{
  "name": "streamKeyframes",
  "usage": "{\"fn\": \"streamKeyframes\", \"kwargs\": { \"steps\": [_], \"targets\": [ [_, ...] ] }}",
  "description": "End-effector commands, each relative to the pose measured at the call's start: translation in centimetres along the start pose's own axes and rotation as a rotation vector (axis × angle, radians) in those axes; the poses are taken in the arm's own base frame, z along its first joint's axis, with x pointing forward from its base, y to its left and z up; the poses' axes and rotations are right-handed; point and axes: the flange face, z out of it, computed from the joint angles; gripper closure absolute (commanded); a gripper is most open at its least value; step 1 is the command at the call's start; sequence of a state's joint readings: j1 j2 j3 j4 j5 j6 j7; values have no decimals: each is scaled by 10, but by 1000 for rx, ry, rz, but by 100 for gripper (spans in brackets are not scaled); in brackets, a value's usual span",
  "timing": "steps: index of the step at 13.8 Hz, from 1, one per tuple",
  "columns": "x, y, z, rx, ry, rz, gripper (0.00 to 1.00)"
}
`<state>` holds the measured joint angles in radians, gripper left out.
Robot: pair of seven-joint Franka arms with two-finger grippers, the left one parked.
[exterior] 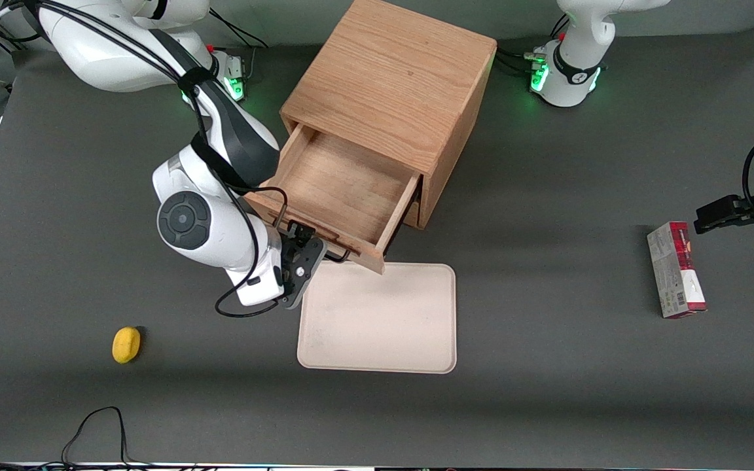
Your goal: Open upper drawer
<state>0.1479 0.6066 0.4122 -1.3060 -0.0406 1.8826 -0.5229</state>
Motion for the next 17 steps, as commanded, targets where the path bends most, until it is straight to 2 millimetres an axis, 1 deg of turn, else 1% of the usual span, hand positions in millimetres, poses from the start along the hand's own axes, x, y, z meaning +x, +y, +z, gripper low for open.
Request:
{"fn": "streamKeyframes", "kwargs": {
  "steps": [1, 2, 3, 5, 6, 7, 8, 9, 10, 11, 12, 13, 14, 15, 16, 17],
  "targets": [
    [-2, 25, -56, -95, 56, 18, 0],
    [-8, 37, -84, -139, 90, 37, 0],
    [-13, 45, -105, -168, 114, 51, 0],
    [-28, 56, -129, -194, 138, 59, 0],
    [-33, 56, -144, -196, 158, 37, 0],
    [-45, 52, -169, -198, 176, 65, 0],
    [-73, 54, -191, -186, 138, 118, 0],
    [-101, 58, -194, -128, 90, 227, 0],
    [-135, 60, -213, -93, 88, 370, 0],
    [-165, 59, -224, -85, 67, 475, 0],
    [-185, 45, -229, -76, 43, 559, 0],
    [-213, 31, -234, -82, 26, 677, 0],
    [-241, 12, -232, -85, 6, 809, 0],
    [-263, -8, -231, -86, 0, 917, 0],
    [-281, -25, -233, -100, -5, 985, 0],
    [-299, -37, -236, -149, -13, 1014, 0]
  ]
}}
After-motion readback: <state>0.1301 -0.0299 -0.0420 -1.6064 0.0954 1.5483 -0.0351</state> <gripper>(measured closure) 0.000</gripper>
